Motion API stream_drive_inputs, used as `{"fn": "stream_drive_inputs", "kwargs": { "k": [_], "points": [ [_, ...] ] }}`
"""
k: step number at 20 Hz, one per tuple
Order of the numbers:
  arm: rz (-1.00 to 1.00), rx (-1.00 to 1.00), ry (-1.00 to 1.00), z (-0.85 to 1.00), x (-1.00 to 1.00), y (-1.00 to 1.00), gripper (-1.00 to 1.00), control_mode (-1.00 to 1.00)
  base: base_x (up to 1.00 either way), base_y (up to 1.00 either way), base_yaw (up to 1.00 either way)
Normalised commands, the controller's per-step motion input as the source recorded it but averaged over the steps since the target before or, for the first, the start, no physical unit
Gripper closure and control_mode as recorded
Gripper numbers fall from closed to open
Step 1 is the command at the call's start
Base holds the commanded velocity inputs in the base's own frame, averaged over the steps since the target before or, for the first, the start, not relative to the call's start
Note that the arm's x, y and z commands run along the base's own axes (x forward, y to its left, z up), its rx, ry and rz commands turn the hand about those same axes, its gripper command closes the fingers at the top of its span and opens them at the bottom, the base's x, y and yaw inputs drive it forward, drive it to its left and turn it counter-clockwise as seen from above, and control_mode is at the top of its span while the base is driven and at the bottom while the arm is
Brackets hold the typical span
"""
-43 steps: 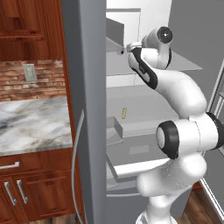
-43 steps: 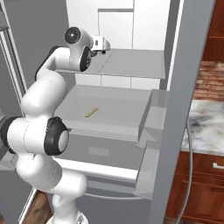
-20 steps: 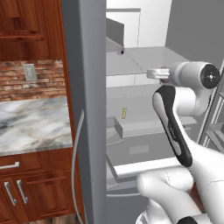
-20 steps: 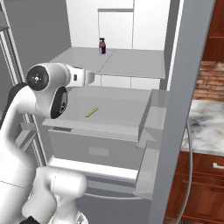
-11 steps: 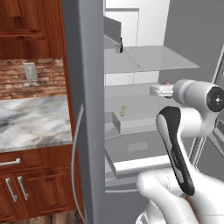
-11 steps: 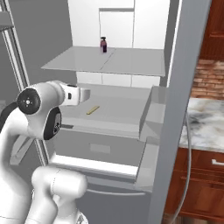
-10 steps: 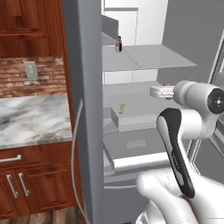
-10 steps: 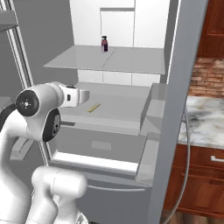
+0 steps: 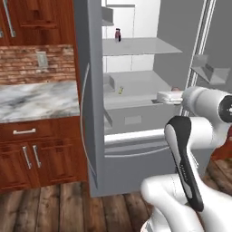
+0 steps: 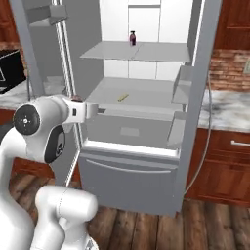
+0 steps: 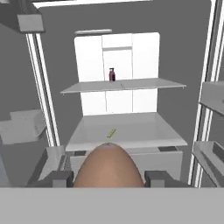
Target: Pick the egg and butter from the fridge and place them by the bowl for mixing.
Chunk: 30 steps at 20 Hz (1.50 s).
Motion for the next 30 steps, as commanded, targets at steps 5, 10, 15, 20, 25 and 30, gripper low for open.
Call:
{"fn": "stream_drive_inputs", "kwargs": {
  "k": [5, 10, 15, 20, 25, 30],
  "points": [
    [0.00, 0.00, 0.00, 0.00, 0.00, 0.00, 1.00, 1.00, -0.39, 0.63, 0.26],
    [0.00, 0.00, 0.00, 0.00, 0.00, 0.00, 1.00, 1.00, -0.60, 0.56, 0.54],
    [0.00, 0.00, 0.00, 0.00, 0.00, 0.00, 1.00, 1.00, -0.97, 0.49, 0.38],
    [0.00, 0.00, 0.00, 0.00, 0.00, 0.00, 1.00, 1.00, -0.88, 0.14, -0.27],
    [0.00, 0.00, 0.00, 0.00, 0.00, 0.00, 1.00, 1.00, -0.48, 0.01, -0.91],
    [0.00, 0.00, 0.00, 0.00, 0.00, 0.00, 1.00, 1.00, -0.35, 0.00, -0.93]
  ]
}}
